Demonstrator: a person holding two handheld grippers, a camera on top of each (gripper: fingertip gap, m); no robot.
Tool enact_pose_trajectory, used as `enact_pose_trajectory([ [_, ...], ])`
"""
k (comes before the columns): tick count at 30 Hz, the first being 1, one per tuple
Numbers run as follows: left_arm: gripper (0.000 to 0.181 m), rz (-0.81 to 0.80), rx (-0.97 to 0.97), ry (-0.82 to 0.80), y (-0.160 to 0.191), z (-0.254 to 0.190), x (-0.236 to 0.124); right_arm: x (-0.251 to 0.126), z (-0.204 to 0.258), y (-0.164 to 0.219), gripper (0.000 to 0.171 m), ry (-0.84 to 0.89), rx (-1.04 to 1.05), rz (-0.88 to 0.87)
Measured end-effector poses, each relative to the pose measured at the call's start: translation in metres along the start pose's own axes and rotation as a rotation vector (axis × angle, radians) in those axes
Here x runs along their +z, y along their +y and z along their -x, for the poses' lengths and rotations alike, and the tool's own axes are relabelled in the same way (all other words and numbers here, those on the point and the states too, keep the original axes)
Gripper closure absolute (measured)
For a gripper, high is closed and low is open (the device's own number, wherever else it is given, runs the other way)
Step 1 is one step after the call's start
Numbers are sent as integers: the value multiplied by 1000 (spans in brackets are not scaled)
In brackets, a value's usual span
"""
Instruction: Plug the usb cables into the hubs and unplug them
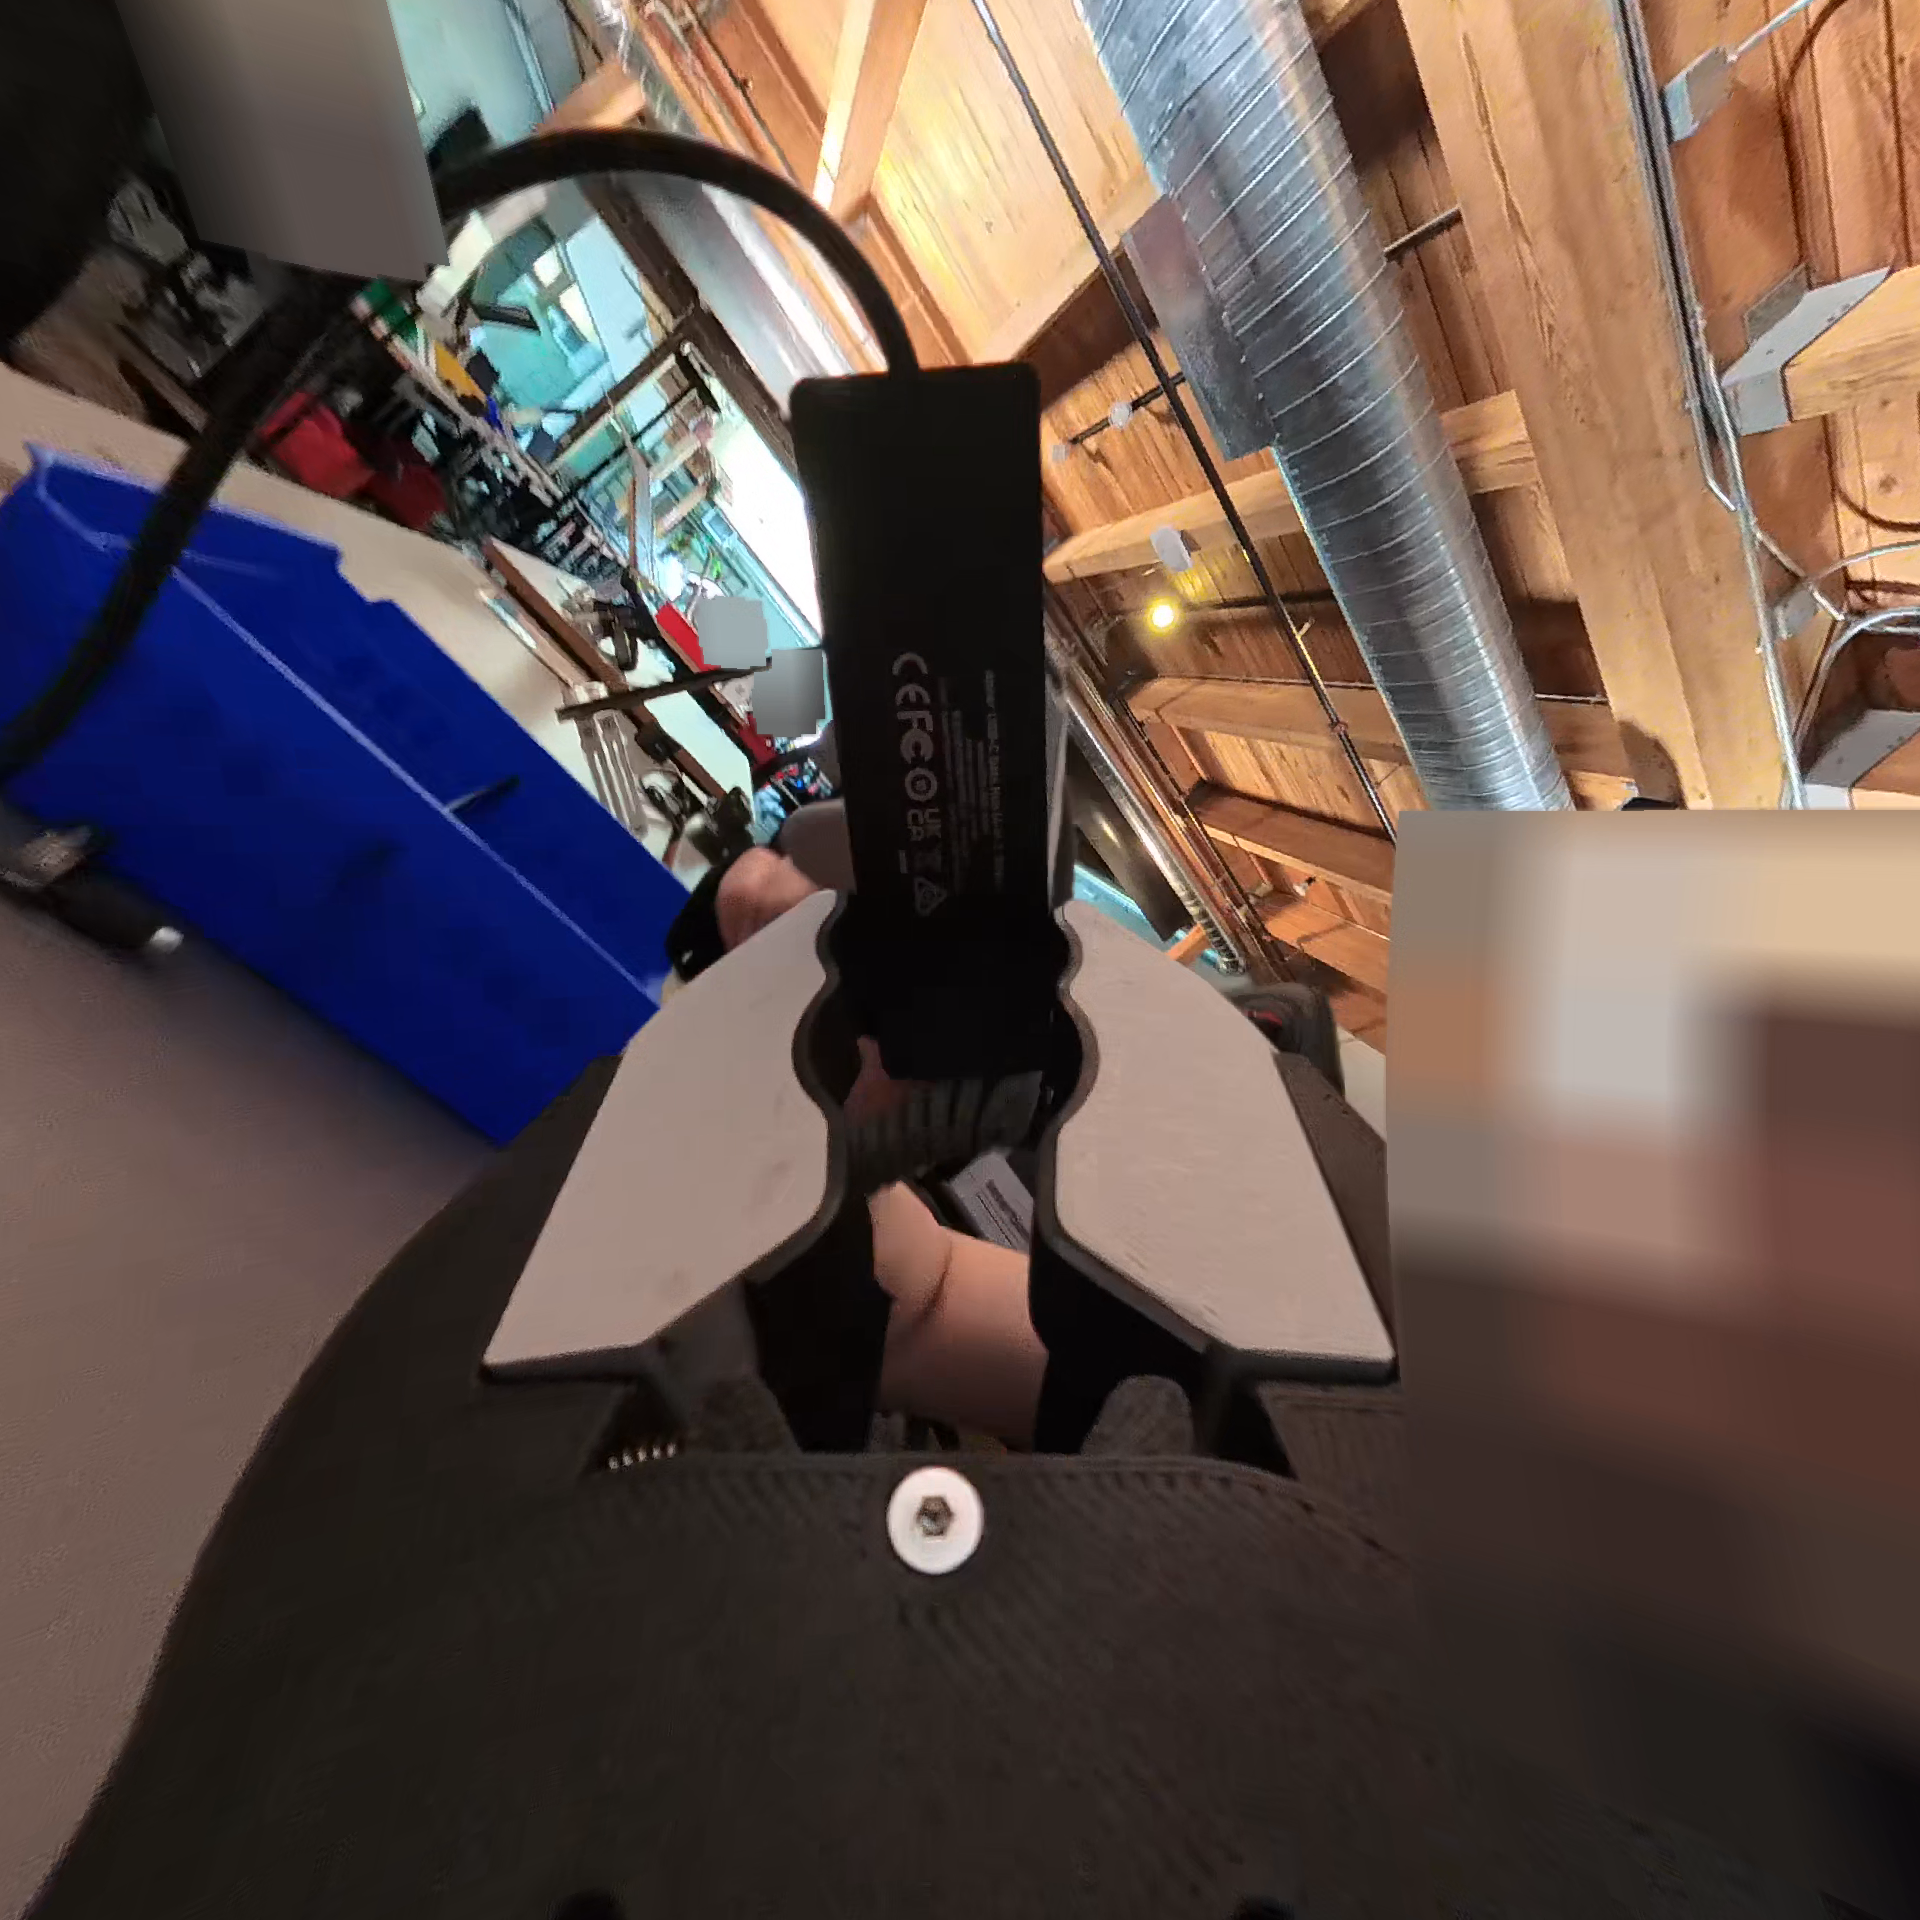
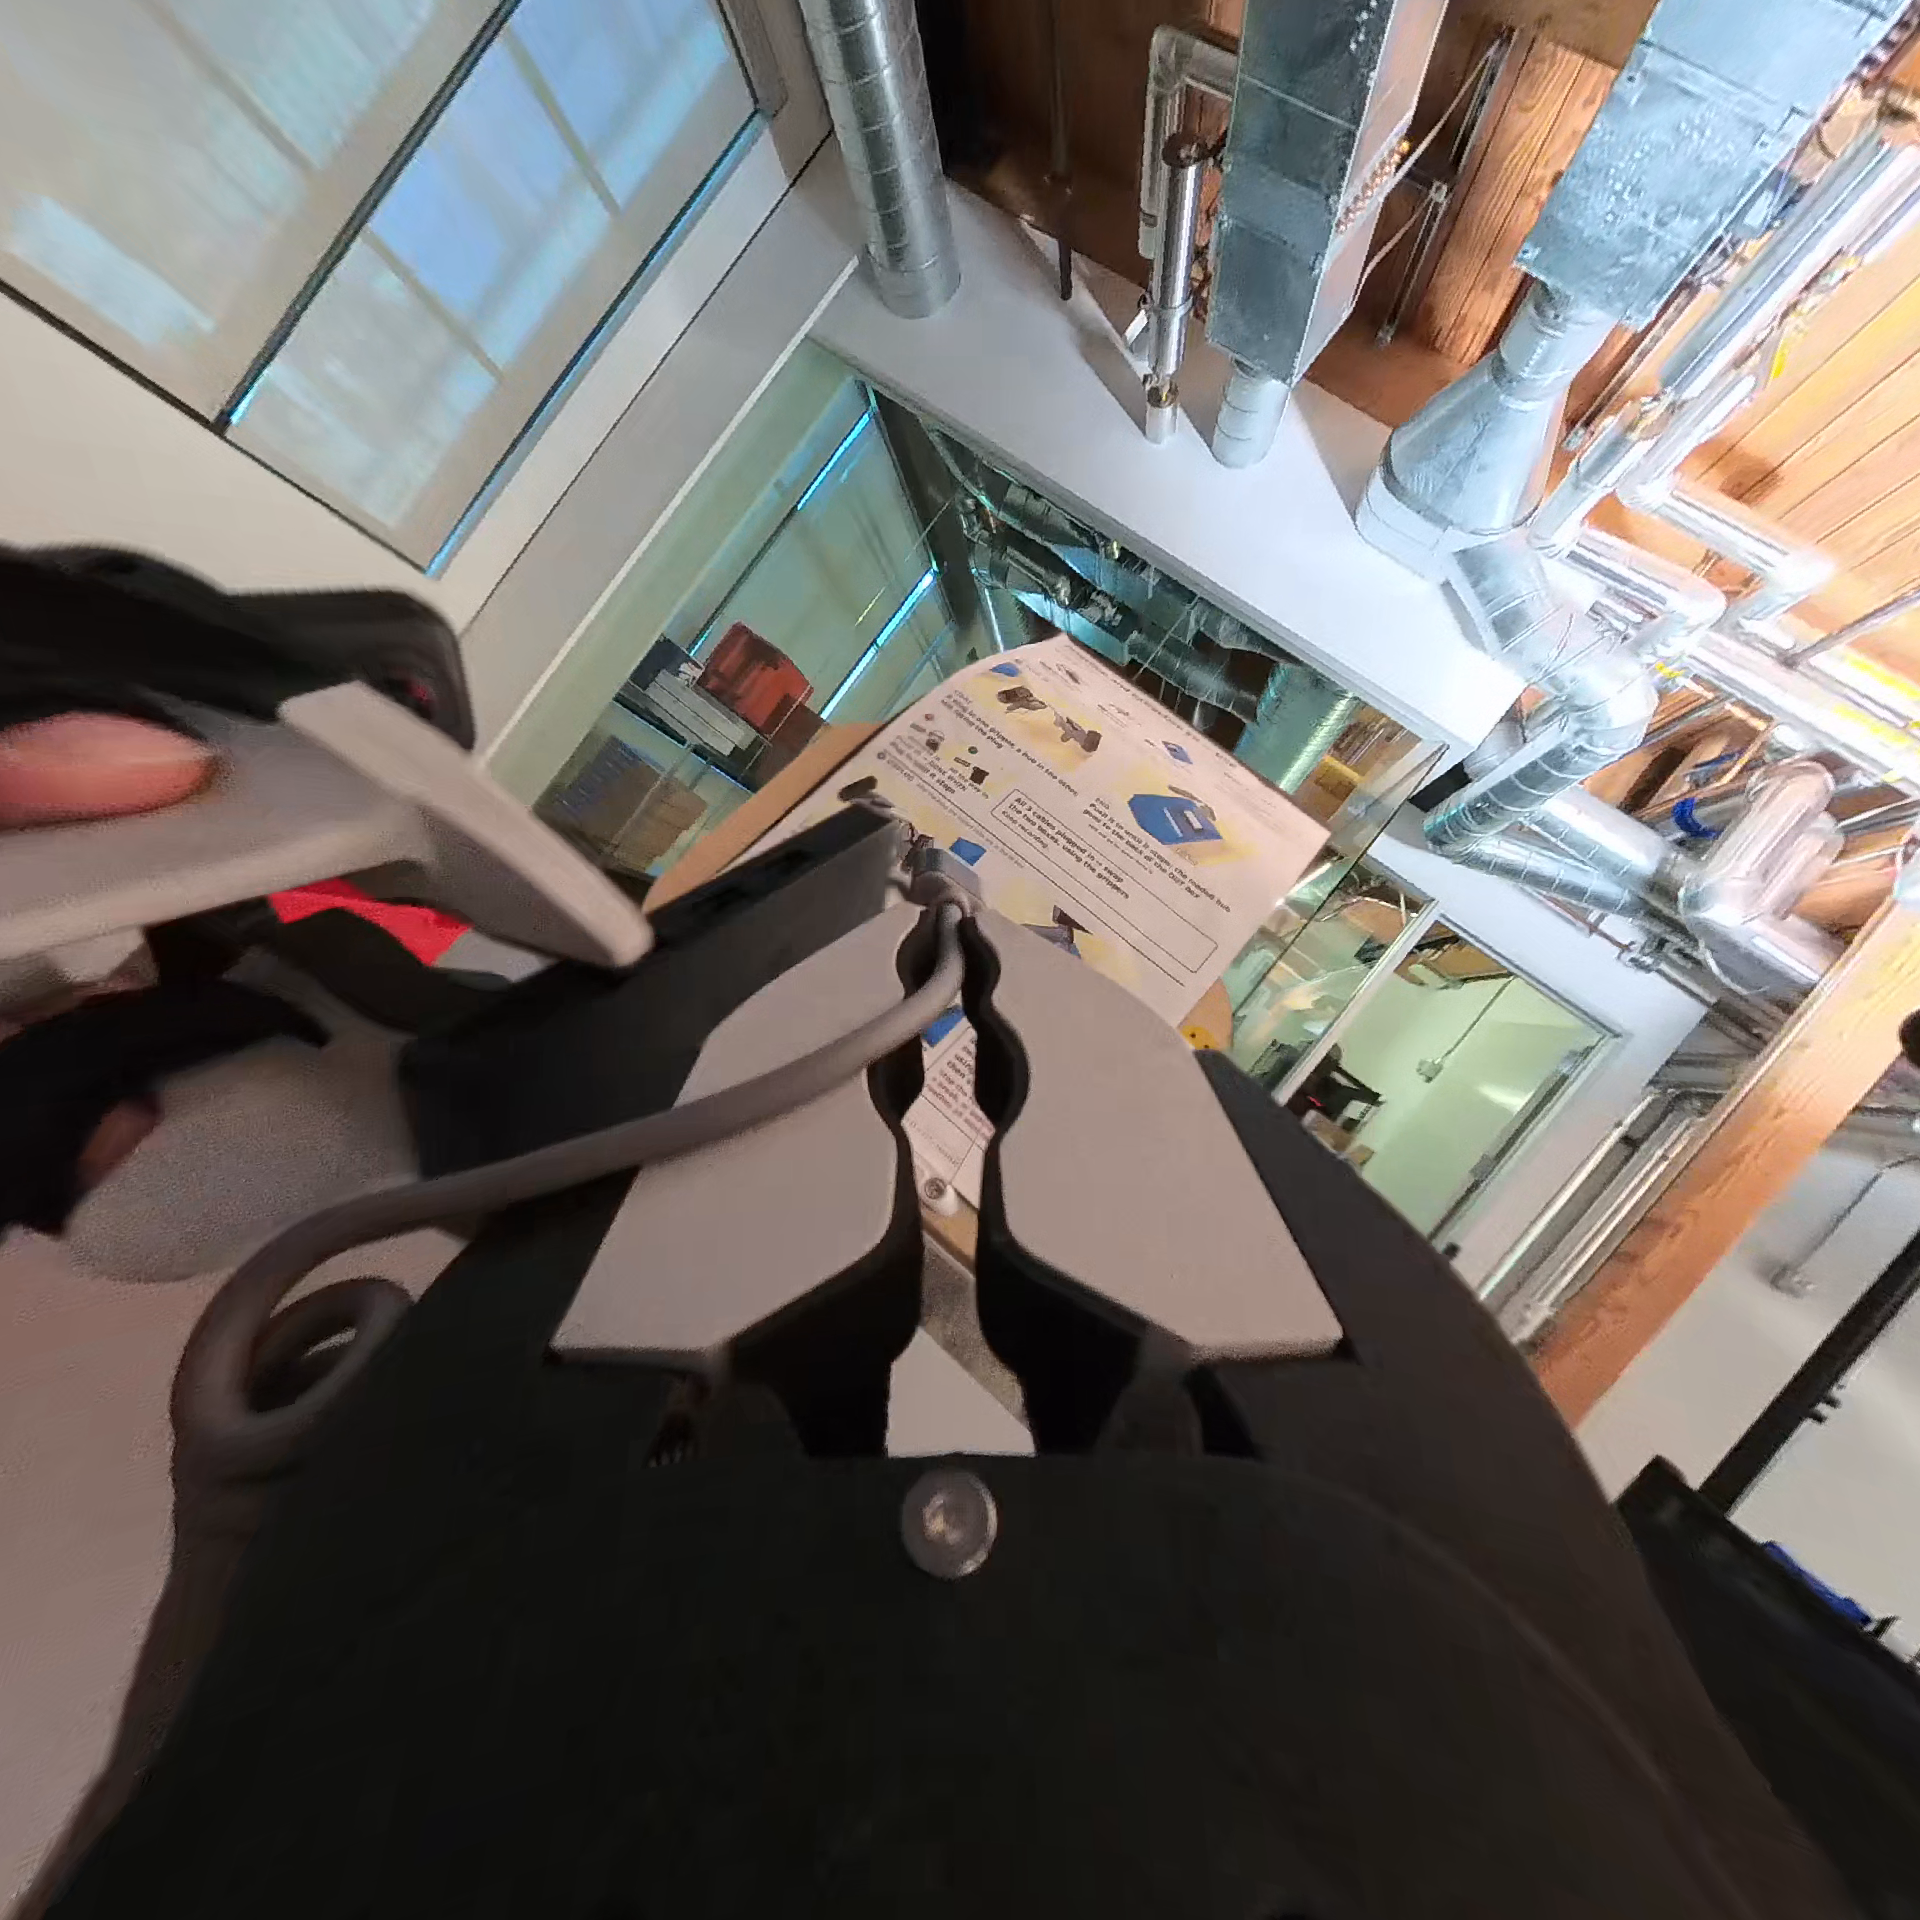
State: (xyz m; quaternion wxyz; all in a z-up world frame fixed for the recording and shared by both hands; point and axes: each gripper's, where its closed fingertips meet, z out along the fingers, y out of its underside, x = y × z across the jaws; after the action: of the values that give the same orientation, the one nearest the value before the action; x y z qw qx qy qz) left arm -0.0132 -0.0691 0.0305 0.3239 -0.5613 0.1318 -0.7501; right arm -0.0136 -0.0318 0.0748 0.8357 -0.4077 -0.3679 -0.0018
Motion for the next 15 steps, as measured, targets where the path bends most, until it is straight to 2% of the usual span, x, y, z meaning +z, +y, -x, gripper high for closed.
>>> enact_pose_trajectory([
  [1, 148, -12, 16, 11, -1, -3, 6, 1, 3, 2, 167, -5, -12, 6],
  [15, 145, 32, 149, 3, 0, -13, 28, -8, -13, -6, 167, 61, 66, -100],
])
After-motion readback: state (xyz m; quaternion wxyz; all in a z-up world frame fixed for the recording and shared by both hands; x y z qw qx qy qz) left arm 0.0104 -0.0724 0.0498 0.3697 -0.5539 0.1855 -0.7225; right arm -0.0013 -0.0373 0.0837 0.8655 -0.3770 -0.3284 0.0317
